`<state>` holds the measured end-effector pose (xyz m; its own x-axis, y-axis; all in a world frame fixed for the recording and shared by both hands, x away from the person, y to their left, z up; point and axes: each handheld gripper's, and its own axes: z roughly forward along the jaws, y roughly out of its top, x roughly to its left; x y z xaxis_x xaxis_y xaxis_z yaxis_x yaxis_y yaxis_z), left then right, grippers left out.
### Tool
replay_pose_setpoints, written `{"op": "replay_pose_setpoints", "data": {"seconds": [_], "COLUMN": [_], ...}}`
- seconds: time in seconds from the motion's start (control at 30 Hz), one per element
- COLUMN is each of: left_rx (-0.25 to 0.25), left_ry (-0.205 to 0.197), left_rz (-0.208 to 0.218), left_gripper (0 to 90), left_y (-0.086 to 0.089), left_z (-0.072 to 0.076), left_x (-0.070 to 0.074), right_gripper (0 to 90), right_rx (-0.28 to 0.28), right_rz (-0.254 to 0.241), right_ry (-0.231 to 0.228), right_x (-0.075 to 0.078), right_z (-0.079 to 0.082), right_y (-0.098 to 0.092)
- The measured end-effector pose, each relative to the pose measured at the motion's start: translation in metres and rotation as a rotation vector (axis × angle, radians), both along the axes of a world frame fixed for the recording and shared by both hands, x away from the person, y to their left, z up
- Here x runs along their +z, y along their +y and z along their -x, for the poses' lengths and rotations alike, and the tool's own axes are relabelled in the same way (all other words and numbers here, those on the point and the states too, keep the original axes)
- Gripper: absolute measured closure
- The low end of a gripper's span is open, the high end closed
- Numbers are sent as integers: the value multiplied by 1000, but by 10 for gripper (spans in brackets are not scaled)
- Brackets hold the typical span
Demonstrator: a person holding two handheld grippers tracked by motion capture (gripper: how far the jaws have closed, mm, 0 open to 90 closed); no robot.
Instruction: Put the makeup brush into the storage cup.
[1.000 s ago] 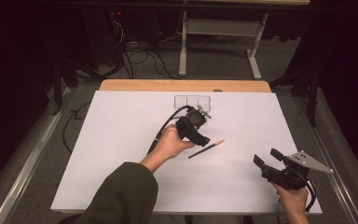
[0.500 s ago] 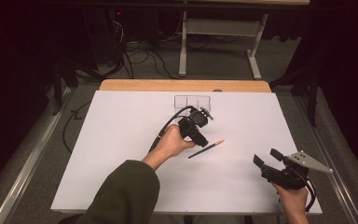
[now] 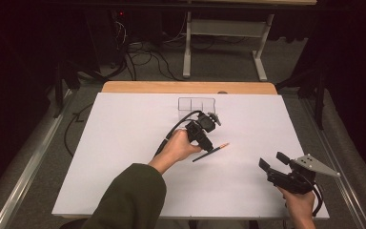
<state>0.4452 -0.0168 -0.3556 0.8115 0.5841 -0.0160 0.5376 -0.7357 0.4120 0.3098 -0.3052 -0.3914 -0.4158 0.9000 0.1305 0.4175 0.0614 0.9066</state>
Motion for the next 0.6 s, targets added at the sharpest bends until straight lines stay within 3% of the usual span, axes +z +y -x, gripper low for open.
{"op": "replay_pose_setpoints", "data": {"seconds": [0.33,0.6], "left_rx": [-7,-28], "left_ry": [19,66], "left_rz": [-28,-59], "left_gripper": [481,525], "left_y": [-4,-10], "left_z": [-2,-3], "left_x": [-6,-17], "right_gripper": [261,261], "right_rx": [0,3], "right_rz": [3,2], "right_ry": [1,-2], "right_x": [0,0], "right_z": [0,0], "right_y": [0,0]}}
